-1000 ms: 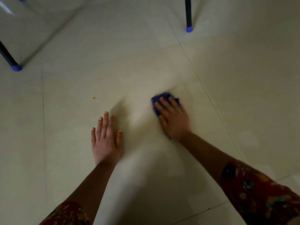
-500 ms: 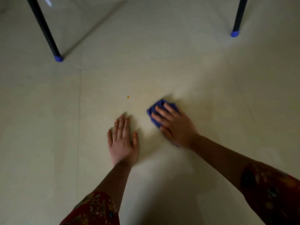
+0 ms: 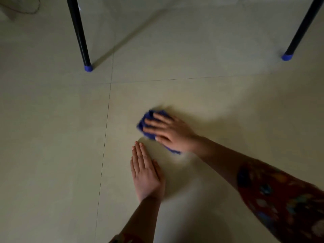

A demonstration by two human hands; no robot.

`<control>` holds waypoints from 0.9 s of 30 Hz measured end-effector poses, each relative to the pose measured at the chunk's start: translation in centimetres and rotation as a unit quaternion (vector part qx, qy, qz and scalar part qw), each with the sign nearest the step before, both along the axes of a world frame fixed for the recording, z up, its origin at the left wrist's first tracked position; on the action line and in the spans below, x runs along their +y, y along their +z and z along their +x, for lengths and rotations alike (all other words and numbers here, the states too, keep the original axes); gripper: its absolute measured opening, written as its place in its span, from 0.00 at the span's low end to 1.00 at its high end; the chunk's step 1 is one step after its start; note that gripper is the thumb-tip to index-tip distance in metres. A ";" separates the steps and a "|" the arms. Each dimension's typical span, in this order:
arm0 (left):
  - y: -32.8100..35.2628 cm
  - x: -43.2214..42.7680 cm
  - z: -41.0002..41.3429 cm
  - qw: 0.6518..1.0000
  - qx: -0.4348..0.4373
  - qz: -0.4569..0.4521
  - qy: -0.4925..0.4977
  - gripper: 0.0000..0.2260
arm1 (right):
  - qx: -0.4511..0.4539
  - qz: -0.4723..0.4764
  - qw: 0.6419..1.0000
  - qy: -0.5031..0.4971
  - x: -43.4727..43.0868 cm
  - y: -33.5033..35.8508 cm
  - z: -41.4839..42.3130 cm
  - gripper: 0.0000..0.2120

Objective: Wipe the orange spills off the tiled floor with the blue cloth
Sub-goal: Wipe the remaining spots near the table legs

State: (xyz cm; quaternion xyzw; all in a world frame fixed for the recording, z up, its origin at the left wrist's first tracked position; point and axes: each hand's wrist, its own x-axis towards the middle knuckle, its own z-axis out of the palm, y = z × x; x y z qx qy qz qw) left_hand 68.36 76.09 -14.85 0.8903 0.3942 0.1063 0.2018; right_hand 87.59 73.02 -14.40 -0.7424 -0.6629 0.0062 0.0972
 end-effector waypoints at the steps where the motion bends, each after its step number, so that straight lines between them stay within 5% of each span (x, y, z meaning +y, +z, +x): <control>1: 0.1 -0.1 0.1 1.000 -0.008 0.000 0.000 0.26 | 0.001 -0.011 0.998 0.058 -2.1 0.2 -0.1 0.20; 3: 0.0 0.1 0.2 1.000 -0.014 0.007 0.003 0.26 | -0.037 0.004 0.998 0.055 -5.6 -0.2 2.8 0.20; 7: 0.3 -0.2 0.1 1.000 0.012 0.000 -0.012 0.26 | -0.023 0.050 0.950 -0.307 -6.7 0.4 7.1 0.21; 8: 0.5 -0.1 0.2 1.000 0.010 -0.002 -0.010 0.25 | -0.031 0.064 0.948 -0.309 -5.4 0.2 5.1 0.22; 10: 1.4 0.8 0.5 1.000 -0.002 -0.001 0.006 0.22 | -0.038 0.040 0.988 -0.143 -4.0 -0.1 -1.3 0.23; 13: 1.7 3.6 -0.5 0.999 -0.001 0.038 0.009 0.15 | -0.046 -0.027 0.997 0.047 -5.1 -0.3 -3.6 0.23; 15: 1.6 4.9 -2.4 0.999 0.009 0.037 0.028 0.18 | -0.036 -0.001 0.997 -0.064 -3.4 -0.7 -0.7 0.22; 18: 0.9 5.3 -4.0 0.998 0.028 0.017 0.060 0.24 | 0.046 0.031 0.940 -0.336 1.6 0.4 0.8 0.23; 23: 0.7 5.5 -3.7 0.997 0.042 0.005 0.062 0.24 | 0.060 0.015 0.992 -0.111 10.8 0.2 -8.5 0.22; 27: 0.7 5.5 -3.9 0.996 0.051 0.005 0.073 0.26 | 0.070 -0.024 0.995 -0.065 12.9 0.1 -9.1 0.21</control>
